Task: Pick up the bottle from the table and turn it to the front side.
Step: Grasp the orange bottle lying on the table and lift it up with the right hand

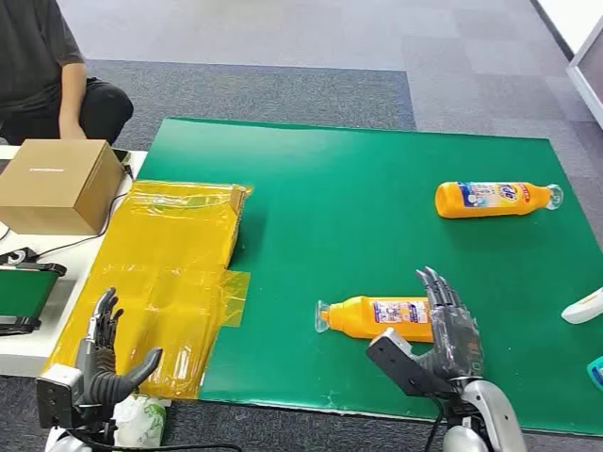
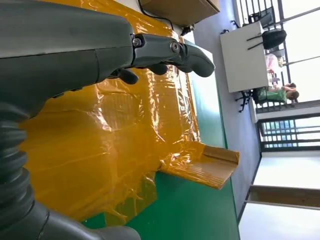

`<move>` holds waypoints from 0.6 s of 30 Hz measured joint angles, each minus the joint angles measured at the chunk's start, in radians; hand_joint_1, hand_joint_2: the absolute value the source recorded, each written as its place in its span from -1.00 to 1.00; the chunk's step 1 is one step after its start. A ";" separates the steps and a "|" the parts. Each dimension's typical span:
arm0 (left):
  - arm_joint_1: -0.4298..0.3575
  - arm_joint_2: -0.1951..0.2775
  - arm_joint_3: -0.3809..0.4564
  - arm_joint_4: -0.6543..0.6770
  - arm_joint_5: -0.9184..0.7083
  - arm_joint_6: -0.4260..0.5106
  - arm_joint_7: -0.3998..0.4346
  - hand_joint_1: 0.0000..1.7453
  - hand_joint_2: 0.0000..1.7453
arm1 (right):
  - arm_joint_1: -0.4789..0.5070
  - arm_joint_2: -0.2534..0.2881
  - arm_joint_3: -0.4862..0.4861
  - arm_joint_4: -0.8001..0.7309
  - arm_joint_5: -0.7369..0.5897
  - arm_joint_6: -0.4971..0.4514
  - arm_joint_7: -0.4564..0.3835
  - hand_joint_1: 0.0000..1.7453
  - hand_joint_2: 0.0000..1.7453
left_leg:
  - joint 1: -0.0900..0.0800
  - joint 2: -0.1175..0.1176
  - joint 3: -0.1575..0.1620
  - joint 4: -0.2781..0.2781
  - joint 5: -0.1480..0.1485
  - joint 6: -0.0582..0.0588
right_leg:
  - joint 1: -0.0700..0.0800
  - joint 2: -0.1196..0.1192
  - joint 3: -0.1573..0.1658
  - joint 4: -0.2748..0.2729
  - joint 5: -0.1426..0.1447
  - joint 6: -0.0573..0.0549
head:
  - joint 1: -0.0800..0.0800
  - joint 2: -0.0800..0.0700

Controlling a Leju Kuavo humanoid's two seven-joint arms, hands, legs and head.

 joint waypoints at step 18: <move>-0.087 0.069 -0.076 0.119 0.101 0.088 0.000 -1.00 1.00 | -0.377 -0.176 0.092 0.615 0.104 0.094 0.046 -1.00 1.00 | 0.000 0.000 0.003 0.000 0.001 0.001 | 0.000 0.000 0.001 0.000 0.002 0.001 | 0.000 0.000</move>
